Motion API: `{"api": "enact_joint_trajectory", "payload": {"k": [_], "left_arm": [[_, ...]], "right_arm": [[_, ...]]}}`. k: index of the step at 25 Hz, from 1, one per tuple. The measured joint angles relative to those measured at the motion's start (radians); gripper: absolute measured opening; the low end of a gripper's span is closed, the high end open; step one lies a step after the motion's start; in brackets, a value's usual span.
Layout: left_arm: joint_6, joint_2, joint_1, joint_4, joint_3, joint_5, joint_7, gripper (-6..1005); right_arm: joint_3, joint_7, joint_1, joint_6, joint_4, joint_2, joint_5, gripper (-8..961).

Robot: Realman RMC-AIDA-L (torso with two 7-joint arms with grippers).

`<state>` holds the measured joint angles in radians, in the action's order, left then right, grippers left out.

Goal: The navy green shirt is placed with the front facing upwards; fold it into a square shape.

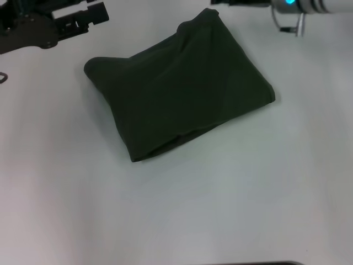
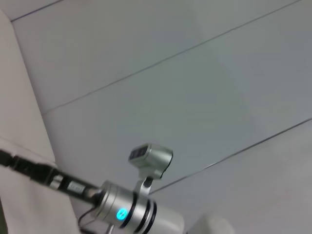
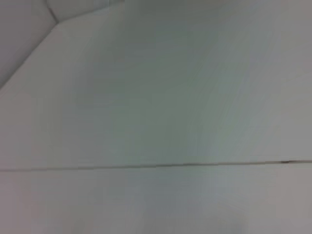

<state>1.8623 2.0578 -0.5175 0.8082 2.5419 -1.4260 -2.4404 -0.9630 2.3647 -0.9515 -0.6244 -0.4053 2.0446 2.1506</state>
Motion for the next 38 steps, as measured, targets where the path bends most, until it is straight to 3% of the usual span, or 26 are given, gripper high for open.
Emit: {"api": "enact_joint_trajectory", "payload": {"k": [4, 9, 11, 14, 20, 29, 38], "left_arm": [[-0.009, -0.008, -0.001, -0.009, -0.023, 0.025, 0.004, 608], [-0.072, -0.011, -0.013, -0.004, -0.035, 0.105, 0.000, 608], [-0.101, -0.012, -0.019, -0.004, -0.037, 0.124, -0.002, 608], [-0.126, -0.013, -0.022, -0.003, -0.047, 0.131, -0.002, 608], [-0.192, -0.027, -0.035, -0.007, -0.097, 0.161, -0.007, 608], [-0.342, -0.012, -0.061, -0.012, -0.170, 0.294, -0.118, 608], [-0.573, -0.013, -0.076, -0.014, -0.188, 0.386, -0.222, 608]], "right_arm": [[0.007, 0.088, 0.019, -0.164, -0.061, -0.052, -0.004, 446], [0.035, 0.135, 0.083, -0.442, -0.210, -0.071, -0.006, 614], [0.059, 0.108, 0.120, -0.550, -0.276, -0.064, -0.006, 674], [0.089, -0.023, 0.188, -0.654, -0.364, -0.035, -0.028, 656], [0.107, -0.343, 0.350, -0.681, -0.447, 0.026, -0.152, 666], [0.105, -0.368, 0.441, -0.671, -0.390, 0.018, -0.104, 658], [0.107, -0.346, 0.451, -0.676, -0.386, 0.019, -0.023, 656]]}}
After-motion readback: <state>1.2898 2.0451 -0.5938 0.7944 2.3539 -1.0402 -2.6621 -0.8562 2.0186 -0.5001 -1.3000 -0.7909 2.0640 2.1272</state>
